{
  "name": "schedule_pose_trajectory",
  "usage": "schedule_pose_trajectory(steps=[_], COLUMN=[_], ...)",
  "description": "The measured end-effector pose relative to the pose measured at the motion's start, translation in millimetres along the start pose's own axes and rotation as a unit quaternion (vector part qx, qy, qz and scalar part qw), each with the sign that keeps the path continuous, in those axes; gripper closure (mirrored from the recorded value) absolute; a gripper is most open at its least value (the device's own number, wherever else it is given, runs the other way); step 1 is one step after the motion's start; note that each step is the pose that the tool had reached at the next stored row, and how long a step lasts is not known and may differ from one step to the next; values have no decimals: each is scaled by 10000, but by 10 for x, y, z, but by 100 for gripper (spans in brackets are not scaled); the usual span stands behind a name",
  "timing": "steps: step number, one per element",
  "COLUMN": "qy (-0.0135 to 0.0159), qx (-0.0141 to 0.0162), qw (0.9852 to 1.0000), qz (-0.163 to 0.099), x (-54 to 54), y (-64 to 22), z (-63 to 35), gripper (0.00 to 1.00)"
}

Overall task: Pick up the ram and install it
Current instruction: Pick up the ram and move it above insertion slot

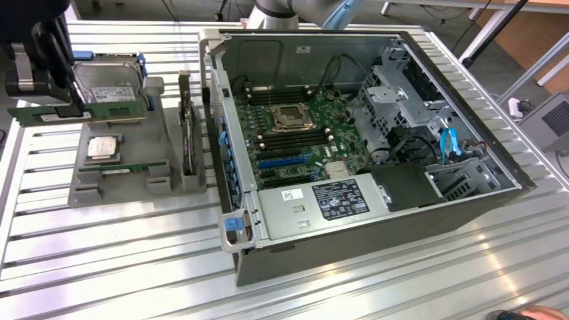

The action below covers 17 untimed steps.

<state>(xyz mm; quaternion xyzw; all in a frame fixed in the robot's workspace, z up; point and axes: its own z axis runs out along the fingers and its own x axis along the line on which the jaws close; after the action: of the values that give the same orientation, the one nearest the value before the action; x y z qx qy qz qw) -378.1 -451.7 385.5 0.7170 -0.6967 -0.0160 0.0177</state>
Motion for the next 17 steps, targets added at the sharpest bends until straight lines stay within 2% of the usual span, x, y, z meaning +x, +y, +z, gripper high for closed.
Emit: schedule_pose_trajectory(steps=[9, 15, 17], qy=[0, 0, 0], qx=[0, 0, 0], qw=[10000, 10000, 10000], qz=[0, 0, 0], x=[1, 3, 5], y=[-18, -106, -161], z=[-24, -28, -31], gripper=[87, 87, 87])
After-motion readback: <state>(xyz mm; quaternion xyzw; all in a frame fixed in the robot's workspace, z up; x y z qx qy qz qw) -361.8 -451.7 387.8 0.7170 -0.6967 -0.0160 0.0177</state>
